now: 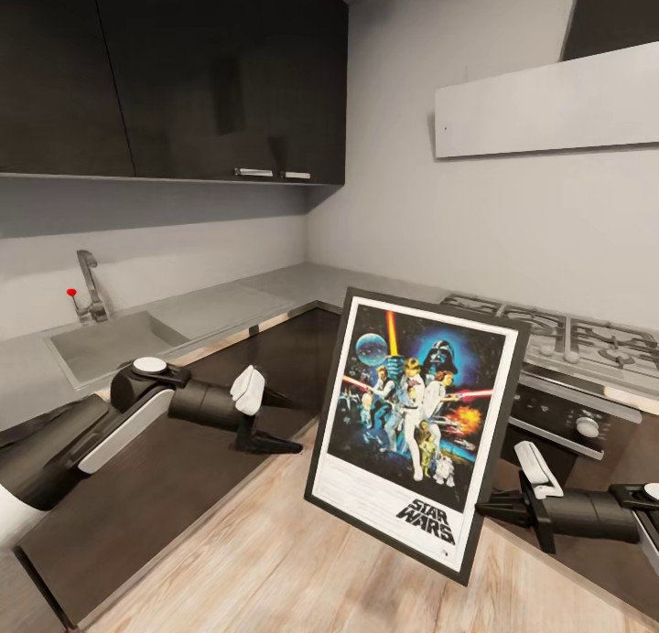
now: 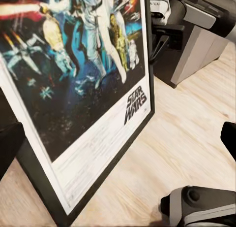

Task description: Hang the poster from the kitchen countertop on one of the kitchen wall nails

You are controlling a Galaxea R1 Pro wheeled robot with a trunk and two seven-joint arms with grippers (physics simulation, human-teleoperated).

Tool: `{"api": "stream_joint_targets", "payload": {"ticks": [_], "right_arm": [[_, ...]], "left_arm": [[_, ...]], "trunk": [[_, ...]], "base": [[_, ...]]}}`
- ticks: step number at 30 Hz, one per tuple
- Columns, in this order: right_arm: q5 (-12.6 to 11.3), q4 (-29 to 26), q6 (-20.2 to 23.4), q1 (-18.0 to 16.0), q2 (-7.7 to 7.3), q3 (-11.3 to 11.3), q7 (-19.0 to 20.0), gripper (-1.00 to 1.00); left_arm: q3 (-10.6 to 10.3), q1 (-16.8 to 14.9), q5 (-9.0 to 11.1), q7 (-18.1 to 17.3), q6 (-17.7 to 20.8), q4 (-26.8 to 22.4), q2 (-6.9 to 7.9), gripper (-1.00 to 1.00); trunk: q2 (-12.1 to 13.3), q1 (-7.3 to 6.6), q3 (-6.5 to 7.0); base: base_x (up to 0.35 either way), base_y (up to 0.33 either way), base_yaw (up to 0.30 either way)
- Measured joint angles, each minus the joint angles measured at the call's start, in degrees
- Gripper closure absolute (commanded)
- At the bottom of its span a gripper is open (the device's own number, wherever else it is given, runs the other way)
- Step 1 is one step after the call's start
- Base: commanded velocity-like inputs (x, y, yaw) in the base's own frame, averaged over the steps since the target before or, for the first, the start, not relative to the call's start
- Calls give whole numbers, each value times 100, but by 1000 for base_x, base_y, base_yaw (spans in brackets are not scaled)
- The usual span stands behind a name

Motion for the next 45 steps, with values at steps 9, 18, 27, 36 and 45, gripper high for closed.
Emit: {"api": "stream_joint_targets", "payload": {"ticks": [9,18,27,36,45], "right_arm": [[10,27,21,-73,0,-8,0,100],[29,87,21,-112,0,-41,-2,100],[49,432,-29,-114,-8,-392,-140,100],[68,488,-62,-107,-15,-514,-280,100],[77,496,-100,-33,-3,-565,-412,100]], "left_arm": [[9,3,7,14,-9,-1,214,-100],[-10,-1,17,9,-24,-10,230,-100],[-33,400,20,166,-355,-10,230,-100],[-33,1636,29,1408,-1613,5,227,-100],[-88,3408,1632,1615,-4720,2412,167,-100]], "trunk": [[0,0,0],[0,0,0],[0,0,0],[0,0,-1],[0,0,-1]], "base": [[0,0,0],[0,0,0],[0,0,0],[0,0,0],[0,0,0]]}}
